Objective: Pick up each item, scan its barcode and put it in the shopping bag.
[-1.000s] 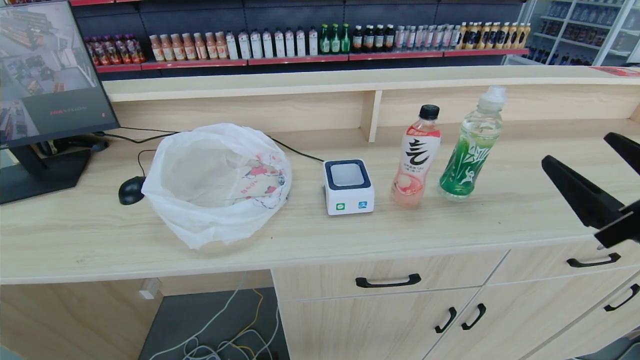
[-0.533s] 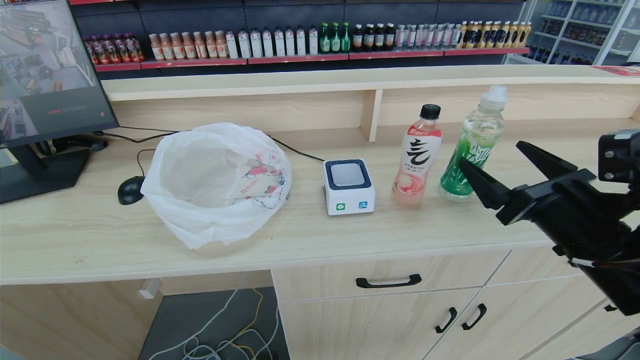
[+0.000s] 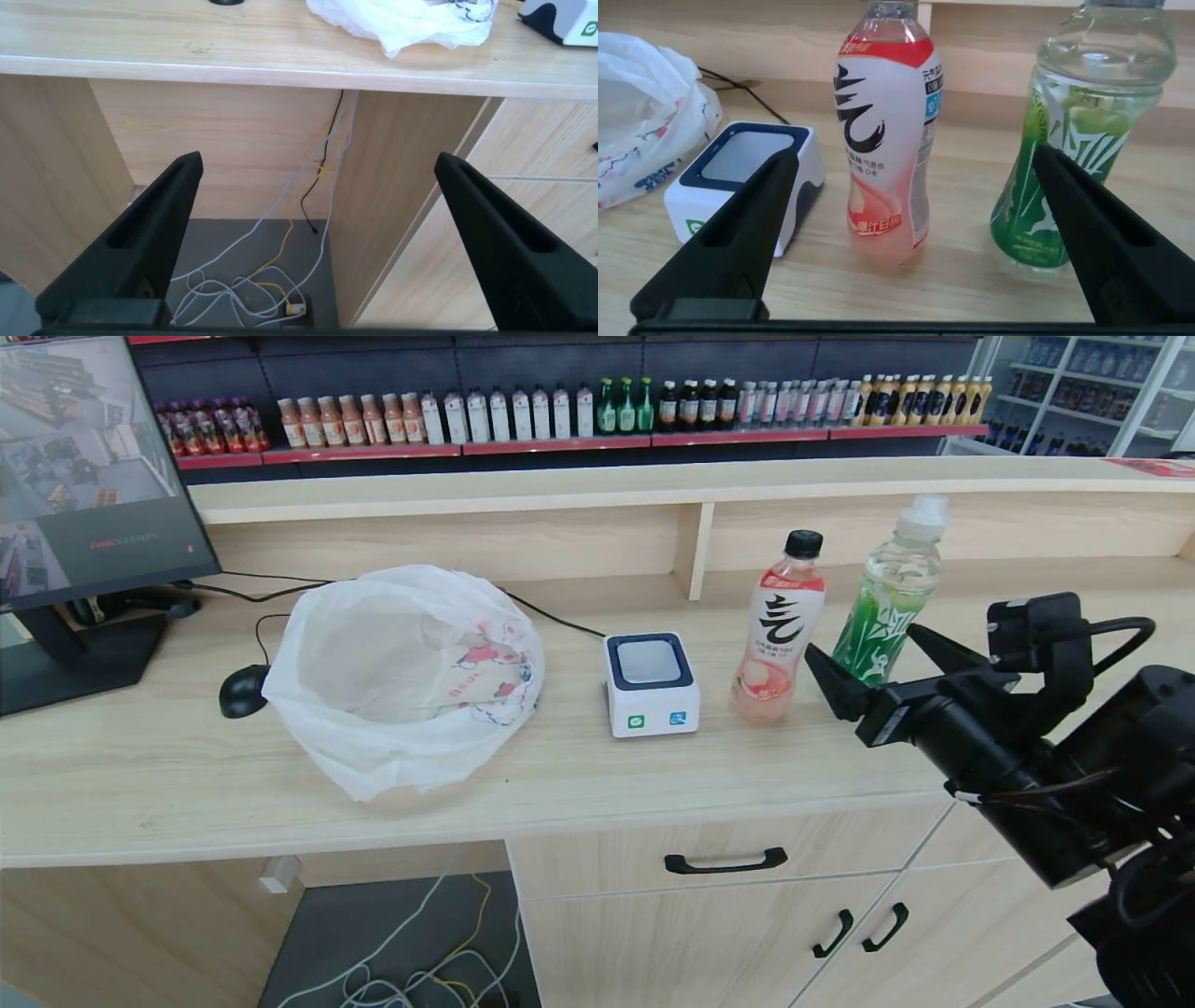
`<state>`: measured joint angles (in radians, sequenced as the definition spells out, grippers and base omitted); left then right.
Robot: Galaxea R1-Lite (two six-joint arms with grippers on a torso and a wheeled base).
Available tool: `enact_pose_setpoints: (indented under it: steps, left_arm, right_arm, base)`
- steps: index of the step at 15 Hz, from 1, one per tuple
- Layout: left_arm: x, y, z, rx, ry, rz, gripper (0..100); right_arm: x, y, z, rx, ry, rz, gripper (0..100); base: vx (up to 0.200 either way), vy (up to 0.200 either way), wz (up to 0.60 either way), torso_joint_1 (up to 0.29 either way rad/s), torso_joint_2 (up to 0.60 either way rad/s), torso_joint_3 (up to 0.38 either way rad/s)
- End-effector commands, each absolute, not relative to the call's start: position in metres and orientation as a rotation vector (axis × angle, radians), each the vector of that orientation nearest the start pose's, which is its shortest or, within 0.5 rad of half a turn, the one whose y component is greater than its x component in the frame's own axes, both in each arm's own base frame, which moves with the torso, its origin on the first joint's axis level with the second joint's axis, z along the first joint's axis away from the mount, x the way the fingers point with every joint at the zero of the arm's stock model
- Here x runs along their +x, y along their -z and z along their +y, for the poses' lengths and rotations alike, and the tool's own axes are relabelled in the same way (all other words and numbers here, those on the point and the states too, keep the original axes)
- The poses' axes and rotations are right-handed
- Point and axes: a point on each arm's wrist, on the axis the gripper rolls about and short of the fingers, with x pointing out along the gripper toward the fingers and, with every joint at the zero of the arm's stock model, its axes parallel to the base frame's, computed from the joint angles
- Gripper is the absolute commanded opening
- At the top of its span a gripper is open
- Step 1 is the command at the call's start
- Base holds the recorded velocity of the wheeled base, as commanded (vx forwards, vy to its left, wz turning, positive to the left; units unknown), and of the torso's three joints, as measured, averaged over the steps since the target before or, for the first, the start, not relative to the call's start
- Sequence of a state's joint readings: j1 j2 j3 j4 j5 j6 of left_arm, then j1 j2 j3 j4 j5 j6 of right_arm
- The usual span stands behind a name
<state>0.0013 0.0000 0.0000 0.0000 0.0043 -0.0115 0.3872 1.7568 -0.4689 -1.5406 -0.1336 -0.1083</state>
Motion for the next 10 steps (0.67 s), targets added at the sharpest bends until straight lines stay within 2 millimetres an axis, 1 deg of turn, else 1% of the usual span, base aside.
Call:
enact_pose_setpoints:
  steps: [1,2,5,8,10]
  left_arm:
    - [-0.023,-0.075,0.0,-0.012,-0.006,0.0,100]
    - [-0.023,-0.075,0.0,-0.012,-0.006,0.0,100]
    - [-0.023,-0.075,0.0,-0.012,-0.006,0.0,100]
    - [-0.023,-0.075,0.0,-0.012,-0.006,0.0,100]
    - [-0.023,-0.075,0.0,-0.012,-0.006,0.0,100]
  right_arm:
    - [0.276,-0.156,0.119,-0.04,-0.264,-0.211,100]
    - [0.282,-0.151,0.128,-0.026,-0.281,-0.201,100]
    - [0.298,-0.139,0.139,-0.028,-0.294,-0.184,100]
    - [0.303,-0.136,0.141,-0.022,-0.293,-0.183,100]
    - [0.312,-0.14,0.142,-0.015,-0.28,-0.208,100]
  base:
    - [0.0,0.0,0.0,0.0,0.0,0.0]
    - [0.0,0.0,0.0,0.0,0.0,0.0]
    - [0.0,0.0,0.0,0.0,0.0,0.0]
    - [0.0,0.0,0.0,0.0,0.0,0.0]
    - [0.0,0.0,0.0,0.0,0.0,0.0]
